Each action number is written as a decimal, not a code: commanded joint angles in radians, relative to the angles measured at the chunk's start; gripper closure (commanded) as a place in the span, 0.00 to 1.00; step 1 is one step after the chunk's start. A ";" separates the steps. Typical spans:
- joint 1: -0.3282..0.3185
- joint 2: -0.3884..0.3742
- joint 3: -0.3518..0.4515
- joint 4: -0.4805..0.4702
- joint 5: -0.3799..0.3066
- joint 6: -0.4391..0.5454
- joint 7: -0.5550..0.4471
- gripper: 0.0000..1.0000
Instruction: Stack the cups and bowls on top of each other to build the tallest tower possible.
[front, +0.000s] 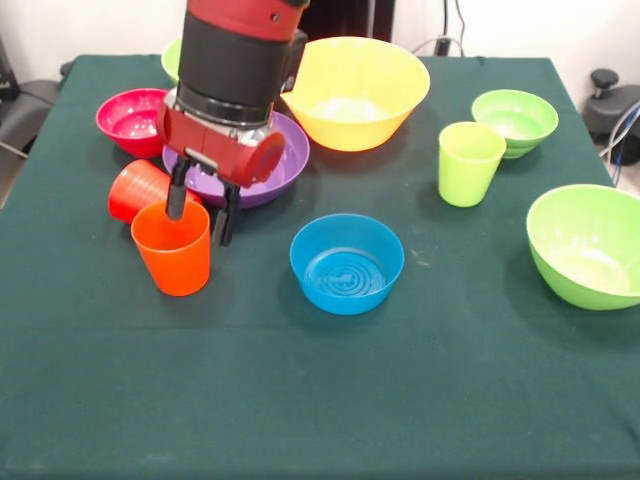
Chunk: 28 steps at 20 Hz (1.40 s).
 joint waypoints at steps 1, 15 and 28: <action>0.023 -0.022 0.061 0.075 0.028 0.069 0.079 0.00; 0.068 -0.056 0.078 0.122 0.115 0.077 0.118 0.00; 0.101 -0.037 0.074 0.119 0.168 0.054 0.114 0.00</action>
